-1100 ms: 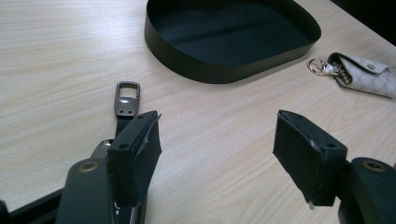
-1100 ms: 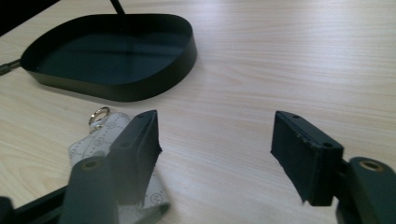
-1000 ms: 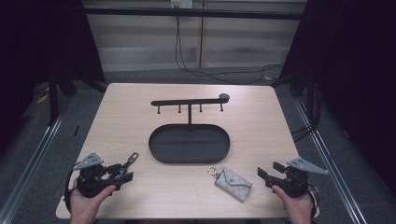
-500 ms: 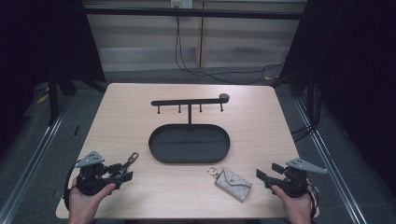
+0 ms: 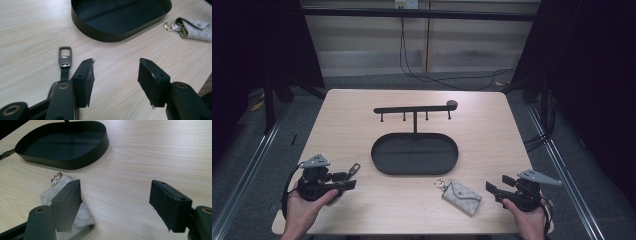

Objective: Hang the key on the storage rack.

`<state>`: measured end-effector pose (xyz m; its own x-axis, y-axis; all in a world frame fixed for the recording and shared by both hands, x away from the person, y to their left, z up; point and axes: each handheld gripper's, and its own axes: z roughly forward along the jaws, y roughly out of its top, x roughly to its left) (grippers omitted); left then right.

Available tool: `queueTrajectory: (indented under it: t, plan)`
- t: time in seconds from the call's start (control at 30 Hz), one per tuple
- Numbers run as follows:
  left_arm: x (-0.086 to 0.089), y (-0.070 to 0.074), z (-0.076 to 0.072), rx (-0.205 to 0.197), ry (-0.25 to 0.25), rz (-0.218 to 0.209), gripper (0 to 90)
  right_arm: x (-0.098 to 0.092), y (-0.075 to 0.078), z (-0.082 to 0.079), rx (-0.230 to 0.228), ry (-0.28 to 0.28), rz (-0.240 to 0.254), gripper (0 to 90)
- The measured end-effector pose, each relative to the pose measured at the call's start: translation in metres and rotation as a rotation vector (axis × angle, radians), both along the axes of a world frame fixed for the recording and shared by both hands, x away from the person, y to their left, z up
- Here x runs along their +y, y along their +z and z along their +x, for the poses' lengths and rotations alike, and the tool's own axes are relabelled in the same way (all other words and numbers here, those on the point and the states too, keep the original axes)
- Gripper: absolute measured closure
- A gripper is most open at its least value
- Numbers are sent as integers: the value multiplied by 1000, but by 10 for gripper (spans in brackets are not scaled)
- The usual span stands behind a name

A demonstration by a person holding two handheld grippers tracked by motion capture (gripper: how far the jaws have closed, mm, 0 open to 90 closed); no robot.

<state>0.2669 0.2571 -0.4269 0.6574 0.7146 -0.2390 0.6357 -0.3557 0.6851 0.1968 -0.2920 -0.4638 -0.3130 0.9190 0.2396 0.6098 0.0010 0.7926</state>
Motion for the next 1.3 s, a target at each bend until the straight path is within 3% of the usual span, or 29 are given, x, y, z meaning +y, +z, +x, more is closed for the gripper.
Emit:
queueTrajectory:
  t: [0.3, 0.53, 0.63, 0.9, 1.13, 1.3]
  plan:
    - [-12, 10, 15, 5, -32, 87, 535, 1, -1, 1, 8, 7, -5, 253]
    - [-13, 14, 28, 37, -43, 87, 519, 2, -1, 1, 11, 11, -12, 253]
    - [-15, 16, 35, 51, -9, 127, 529, 2, -1, 1, 11, 12, -12, 253]
    - [-22, 20, 51, 73, -51, 198, 549, 2, -2, 2, 18, 11, -14, 253]
    - [-25, 21, 63, 105, -42, 238, 585, 2, -2, 2, 20, 11, -16, 253]
    - [-26, 15, 70, 138, -41, 301, 618, 3, -2, 2, 24, 8, -16, 253]
